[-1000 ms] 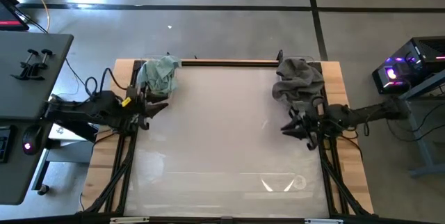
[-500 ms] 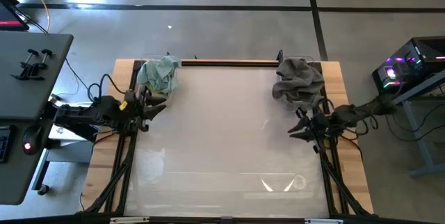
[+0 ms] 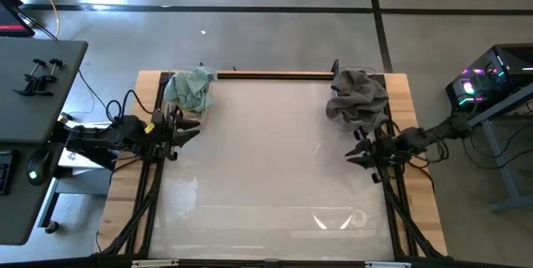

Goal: Sort towels by color in basket
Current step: Return to Home Position

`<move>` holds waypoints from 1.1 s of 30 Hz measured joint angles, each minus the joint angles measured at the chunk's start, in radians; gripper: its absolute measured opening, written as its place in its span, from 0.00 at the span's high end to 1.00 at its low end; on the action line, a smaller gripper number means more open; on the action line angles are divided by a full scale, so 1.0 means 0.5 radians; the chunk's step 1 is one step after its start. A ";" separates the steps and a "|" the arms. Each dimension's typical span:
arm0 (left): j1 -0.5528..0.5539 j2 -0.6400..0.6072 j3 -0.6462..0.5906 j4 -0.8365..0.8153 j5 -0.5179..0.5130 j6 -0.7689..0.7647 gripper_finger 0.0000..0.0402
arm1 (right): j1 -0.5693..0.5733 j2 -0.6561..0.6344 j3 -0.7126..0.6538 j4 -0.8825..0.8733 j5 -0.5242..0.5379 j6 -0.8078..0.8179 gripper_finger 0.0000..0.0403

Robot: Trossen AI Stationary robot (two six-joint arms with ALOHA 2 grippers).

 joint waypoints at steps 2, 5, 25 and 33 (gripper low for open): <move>0.000 0.000 0.000 -0.023 0.022 0.014 0.70 | -0.002 0.003 -0.020 -0.011 0.036 0.040 0.85; 0.000 -0.001 0.000 -0.068 0.081 0.044 0.70 | -0.031 0.010 -0.020 0.032 0.085 0.049 0.85; 0.098 -0.001 0.070 -0.538 0.257 0.158 0.70 | -0.552 0.024 -0.017 -0.464 -0.315 0.233 0.85; 0.098 -0.001 0.066 -0.560 0.295 0.124 0.70 | -0.568 0.040 -0.016 -0.477 -0.220 0.020 0.85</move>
